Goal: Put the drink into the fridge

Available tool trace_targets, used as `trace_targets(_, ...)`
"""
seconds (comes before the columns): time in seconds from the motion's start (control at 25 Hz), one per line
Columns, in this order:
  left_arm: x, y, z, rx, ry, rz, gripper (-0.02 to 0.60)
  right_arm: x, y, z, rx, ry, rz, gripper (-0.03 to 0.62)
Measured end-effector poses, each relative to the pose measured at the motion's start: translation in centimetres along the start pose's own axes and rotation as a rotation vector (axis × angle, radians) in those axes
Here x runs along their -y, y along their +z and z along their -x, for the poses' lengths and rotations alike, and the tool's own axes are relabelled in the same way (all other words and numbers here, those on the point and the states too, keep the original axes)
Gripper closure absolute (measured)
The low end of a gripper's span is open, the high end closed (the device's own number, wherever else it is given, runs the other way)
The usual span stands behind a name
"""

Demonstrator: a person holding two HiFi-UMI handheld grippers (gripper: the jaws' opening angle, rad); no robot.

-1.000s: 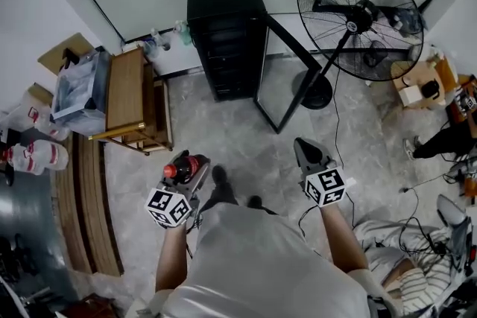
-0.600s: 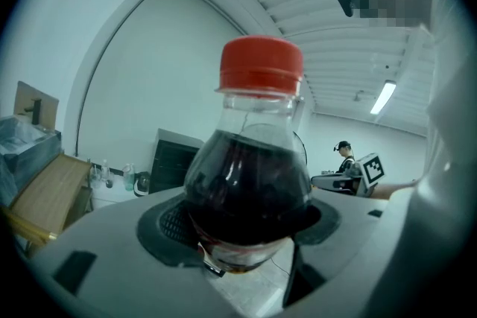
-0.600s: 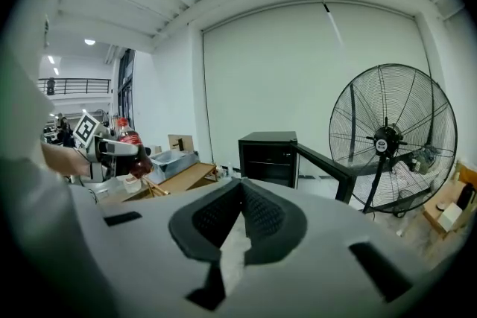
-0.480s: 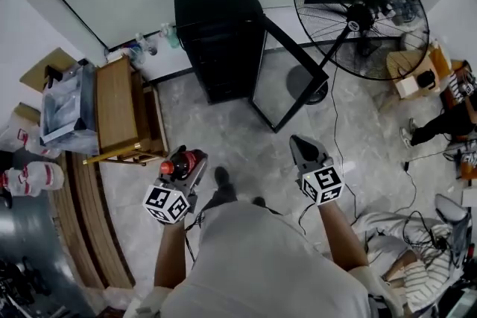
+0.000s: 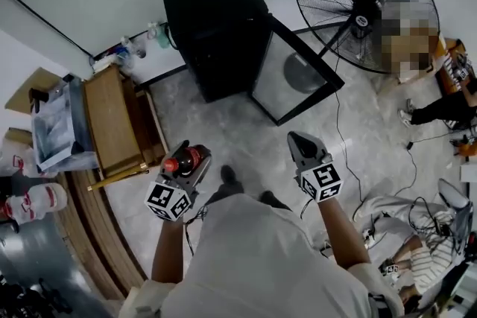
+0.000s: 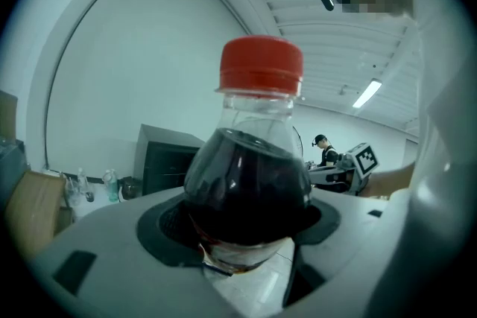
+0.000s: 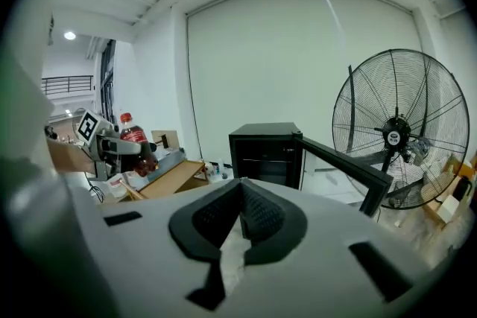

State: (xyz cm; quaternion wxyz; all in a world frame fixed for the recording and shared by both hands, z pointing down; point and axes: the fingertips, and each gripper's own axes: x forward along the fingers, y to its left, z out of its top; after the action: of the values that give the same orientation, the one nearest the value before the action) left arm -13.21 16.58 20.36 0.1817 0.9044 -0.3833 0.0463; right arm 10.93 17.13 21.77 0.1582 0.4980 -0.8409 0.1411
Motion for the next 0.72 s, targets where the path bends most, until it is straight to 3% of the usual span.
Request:
trace_targets(0.28,-4.1,0.7,-1.4,-0.027,-0.061,-0.002,0.278,-1.8,0.3,-4.3,-0.045,0.006,0.01,0.595)
trace_targets(0.72,-5.6,0.6,-3.7,-0.031,-0.03,0.038,0.277,0.4,1.5,-7.6,-0.059,0.041,0.013,0.595)
